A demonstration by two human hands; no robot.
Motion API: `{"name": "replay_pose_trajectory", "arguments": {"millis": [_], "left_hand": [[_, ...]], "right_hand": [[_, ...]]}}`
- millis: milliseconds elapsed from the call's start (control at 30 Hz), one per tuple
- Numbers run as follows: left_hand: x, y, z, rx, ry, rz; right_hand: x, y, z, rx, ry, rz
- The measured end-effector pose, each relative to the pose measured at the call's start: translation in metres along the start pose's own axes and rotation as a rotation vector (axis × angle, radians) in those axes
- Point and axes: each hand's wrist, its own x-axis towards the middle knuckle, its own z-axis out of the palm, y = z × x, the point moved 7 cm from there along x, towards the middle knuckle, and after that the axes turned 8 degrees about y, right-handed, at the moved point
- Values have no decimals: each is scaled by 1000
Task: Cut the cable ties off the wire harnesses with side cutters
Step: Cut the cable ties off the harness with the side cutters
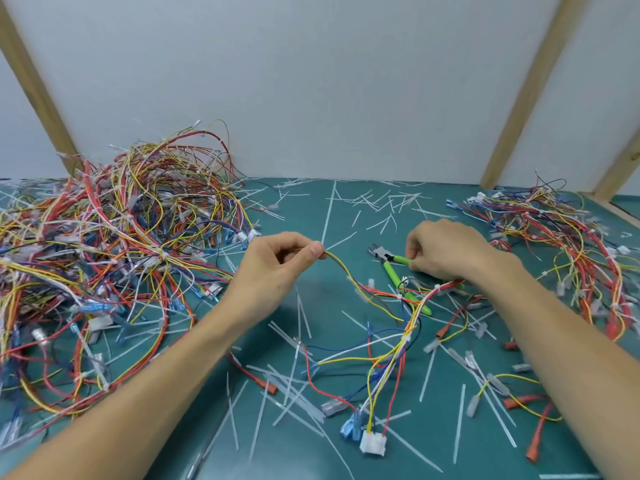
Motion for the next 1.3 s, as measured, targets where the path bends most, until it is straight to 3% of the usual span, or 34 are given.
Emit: {"name": "replay_pose_trajectory", "arguments": {"millis": [100, 200, 300, 467, 533, 633, 700, 833, 933, 1067, 1200, 1300], "left_hand": [[0, 1, 0, -16, 7, 6], [0, 1, 0, -21, 3, 3], [0, -1, -2, -22, 33, -21], [1, -2, -7, -35, 97, -29], [1, 0, -7, -45, 102, -18], [0, 3, -7, -33, 107, 16], [0, 4, -7, -23, 125, 26], [1, 4, -11, -36, 155, 7], [1, 5, -13, -71, 167, -12], [2, 6, -17, -38, 214, -9], [2, 7, -16, -8, 205, 12], [2, 7, -16, 5, 203, 12]], "right_hand": [[3, 0, -3, 50, 52, -16], [8, 0, -14, 195, 207, 20], [9, -1, -31, 549, 390, 60], [-3, 3, -63, 1374, 607, 135], [-5, 2, -69, 1590, 566, 132], [-6, -17, -67, 1923, 274, 68], [-7, -28, -59, 1990, 79, 100], [-15, -48, -47, 2037, -327, 98], [-21, -56, -45, 2020, -466, 34], [-19, -52, -47, 1743, -317, -45], [-24, -47, -63, 1074, -118, -230], [-27, -43, -73, 741, 51, -288]]}}
